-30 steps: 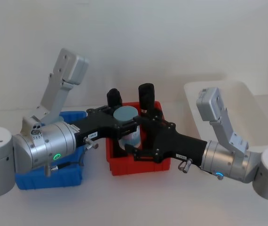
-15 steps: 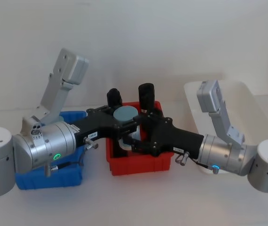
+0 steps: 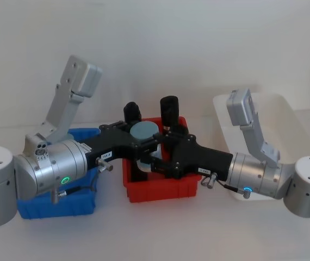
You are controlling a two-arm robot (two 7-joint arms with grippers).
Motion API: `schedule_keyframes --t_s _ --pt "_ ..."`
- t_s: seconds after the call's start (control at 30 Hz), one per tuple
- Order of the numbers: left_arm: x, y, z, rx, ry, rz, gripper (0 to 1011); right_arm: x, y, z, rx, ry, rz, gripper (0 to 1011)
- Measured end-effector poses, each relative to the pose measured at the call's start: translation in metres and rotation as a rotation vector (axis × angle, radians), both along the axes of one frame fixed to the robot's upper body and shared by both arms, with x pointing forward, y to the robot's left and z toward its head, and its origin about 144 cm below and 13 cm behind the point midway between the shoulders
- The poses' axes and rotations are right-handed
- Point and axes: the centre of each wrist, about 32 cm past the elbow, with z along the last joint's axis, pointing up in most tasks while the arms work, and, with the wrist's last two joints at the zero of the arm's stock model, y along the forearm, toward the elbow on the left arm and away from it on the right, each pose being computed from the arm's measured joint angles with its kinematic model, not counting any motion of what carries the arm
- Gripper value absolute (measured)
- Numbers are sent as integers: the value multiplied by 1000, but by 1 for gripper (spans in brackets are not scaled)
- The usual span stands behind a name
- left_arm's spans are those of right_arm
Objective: Pick the cotton swabs from the blue box and place them into the white box.
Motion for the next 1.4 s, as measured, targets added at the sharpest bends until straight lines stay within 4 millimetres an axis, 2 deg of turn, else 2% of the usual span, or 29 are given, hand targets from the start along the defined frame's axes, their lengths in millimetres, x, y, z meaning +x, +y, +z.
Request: schedule_keyframes --t_s 0.17,0.3,0.37,0.43,0.53,1.1,1.4 --pt "0 0 0 0 1 -1 672 1 0 0 3 5 6 640" --pt "0 -1 0 0 2 -3 818 2 1 1 6 6 7 639" --pt "0 -1 0 0 2 -4 849 3 1 1 7 7 7 639" --pt "0 -1 0 0 2 -4 939 3 1 1 8 8 7 639" --pt "0 -1 0 0 2 -4 997 3 0 0 9 8 7 639" --pt "0 0 0 -1 1 -3 1000 3 -6 -2 9 13 -17 639" --pt "0 0 0 -1 1 -3 1000 1 -20 -9 8 34 -95 639"
